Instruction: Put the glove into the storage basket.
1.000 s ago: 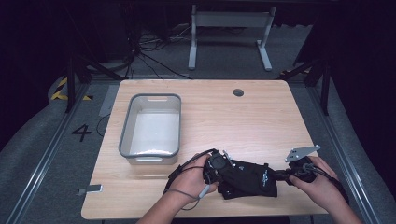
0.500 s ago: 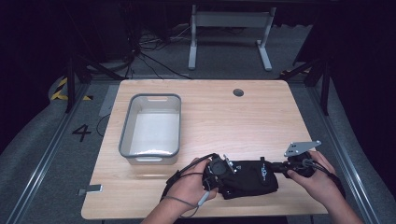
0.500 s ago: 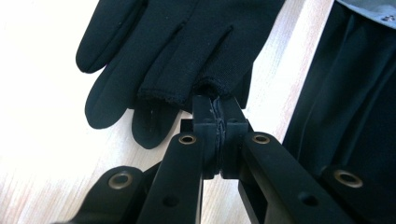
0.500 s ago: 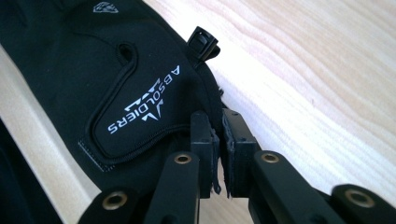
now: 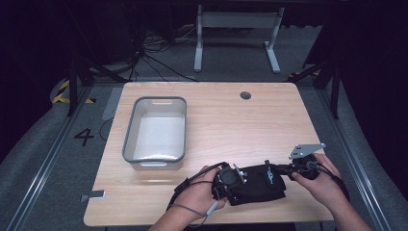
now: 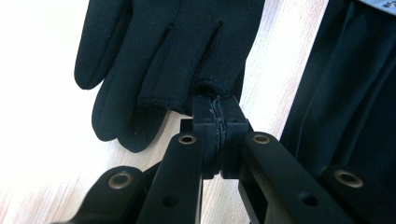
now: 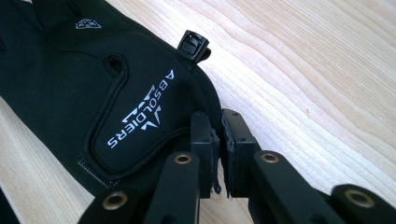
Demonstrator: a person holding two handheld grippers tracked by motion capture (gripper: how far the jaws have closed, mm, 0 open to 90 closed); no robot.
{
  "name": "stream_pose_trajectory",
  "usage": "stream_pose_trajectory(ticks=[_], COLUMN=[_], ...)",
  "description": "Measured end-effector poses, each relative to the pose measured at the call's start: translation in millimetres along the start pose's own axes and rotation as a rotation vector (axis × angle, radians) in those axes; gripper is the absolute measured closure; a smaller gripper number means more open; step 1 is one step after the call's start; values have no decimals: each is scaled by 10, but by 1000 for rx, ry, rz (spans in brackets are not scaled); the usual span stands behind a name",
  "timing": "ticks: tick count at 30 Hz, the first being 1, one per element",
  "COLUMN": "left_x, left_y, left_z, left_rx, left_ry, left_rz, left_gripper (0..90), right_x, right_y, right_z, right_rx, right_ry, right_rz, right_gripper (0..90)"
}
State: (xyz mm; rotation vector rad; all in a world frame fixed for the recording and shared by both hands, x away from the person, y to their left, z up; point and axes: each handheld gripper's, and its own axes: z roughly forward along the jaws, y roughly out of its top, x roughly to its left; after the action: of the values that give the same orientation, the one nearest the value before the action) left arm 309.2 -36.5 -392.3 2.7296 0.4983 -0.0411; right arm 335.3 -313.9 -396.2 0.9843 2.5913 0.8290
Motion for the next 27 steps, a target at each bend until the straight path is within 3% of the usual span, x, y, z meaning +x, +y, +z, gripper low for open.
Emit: stream_pose_trajectory(ticks=[8,13,18,20,21,23,27], left_x=[52,40,31,29,30,50,89], left_y=[4,22,26,16,11,-12,-58], left_z=[114,167,185,171,164,111,-51], left_rx=[27,50,68,82,82,69,13], left_ry=[-21,-44,-61,-89,-100,-126,-110], left_rz=[-7,11,18,11,12,7,-21], left_gripper=[882,876,775,740,675,655,650], right_x=[-11,-11,3,7,4,0,-6], right_y=[-30,-41,-50,-51,-51,-52,-51], right_z=[42,58,73,71,75,78,65], right_rx=[17,25,31,27,15,8,-9], right_ry=[6,7,2,0,-6,-11,-30], right_rz=[13,17,18,17,11,4,3], right_gripper=[849,847,829,805,726,708,678])
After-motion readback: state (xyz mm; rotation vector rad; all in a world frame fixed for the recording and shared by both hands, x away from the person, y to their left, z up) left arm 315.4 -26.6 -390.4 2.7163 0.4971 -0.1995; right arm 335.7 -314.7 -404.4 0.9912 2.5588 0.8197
